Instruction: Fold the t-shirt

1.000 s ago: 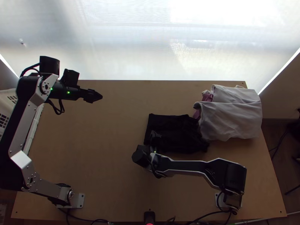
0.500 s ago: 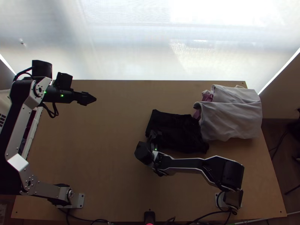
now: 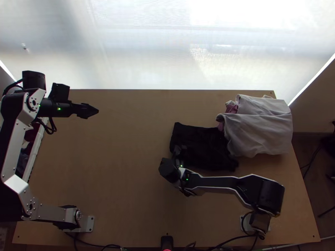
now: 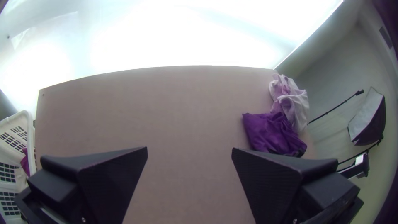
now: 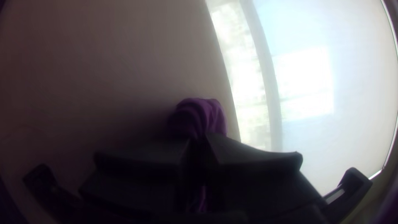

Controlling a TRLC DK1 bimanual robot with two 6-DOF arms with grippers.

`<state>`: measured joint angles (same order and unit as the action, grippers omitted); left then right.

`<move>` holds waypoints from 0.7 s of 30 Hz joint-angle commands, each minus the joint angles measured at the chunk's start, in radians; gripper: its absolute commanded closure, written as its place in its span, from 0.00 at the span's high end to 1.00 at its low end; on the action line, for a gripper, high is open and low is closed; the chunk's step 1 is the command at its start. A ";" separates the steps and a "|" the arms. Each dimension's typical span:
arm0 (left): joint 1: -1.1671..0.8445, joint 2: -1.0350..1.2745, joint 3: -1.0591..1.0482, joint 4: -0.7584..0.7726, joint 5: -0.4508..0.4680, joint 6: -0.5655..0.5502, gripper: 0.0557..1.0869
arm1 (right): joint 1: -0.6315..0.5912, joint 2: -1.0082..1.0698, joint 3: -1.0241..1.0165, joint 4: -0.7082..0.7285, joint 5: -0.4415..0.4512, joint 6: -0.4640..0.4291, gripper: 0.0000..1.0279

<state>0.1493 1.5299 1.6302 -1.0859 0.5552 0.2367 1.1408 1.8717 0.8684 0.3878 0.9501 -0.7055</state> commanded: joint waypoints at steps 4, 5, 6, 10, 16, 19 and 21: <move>0.032 -0.016 -0.007 0.004 0.020 -0.005 0.96 | -0.007 -0.293 0.041 0.065 -0.031 -0.121 0.02; 0.033 -0.020 -0.009 0.004 0.025 -0.008 0.96 | -0.015 -0.312 0.052 0.065 -0.031 -0.135 0.03; 0.035 -0.025 -0.012 0.004 0.025 -0.011 0.96 | -0.026 -0.327 0.058 0.065 -0.031 -0.153 0.03; 0.036 -0.036 -0.026 0.004 0.032 -0.017 0.96 | -0.065 -0.378 0.081 0.066 -0.060 -0.189 0.03; 0.050 -0.043 -0.029 0.004 0.032 -0.020 0.96 | -0.138 -0.376 0.165 0.068 -0.096 -0.198 0.03; 0.058 -0.048 -0.029 0.004 0.032 -0.027 0.96 | -0.194 -0.342 0.221 0.082 -0.154 -0.193 0.03; 0.058 -0.051 -0.032 0.003 0.032 -0.033 0.96 | -0.239 -0.301 0.279 0.088 -0.180 -0.183 0.03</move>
<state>0.1967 1.4899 1.6039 -1.0824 0.5869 0.2173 1.0080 1.5242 1.0260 0.4549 0.8440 -0.8913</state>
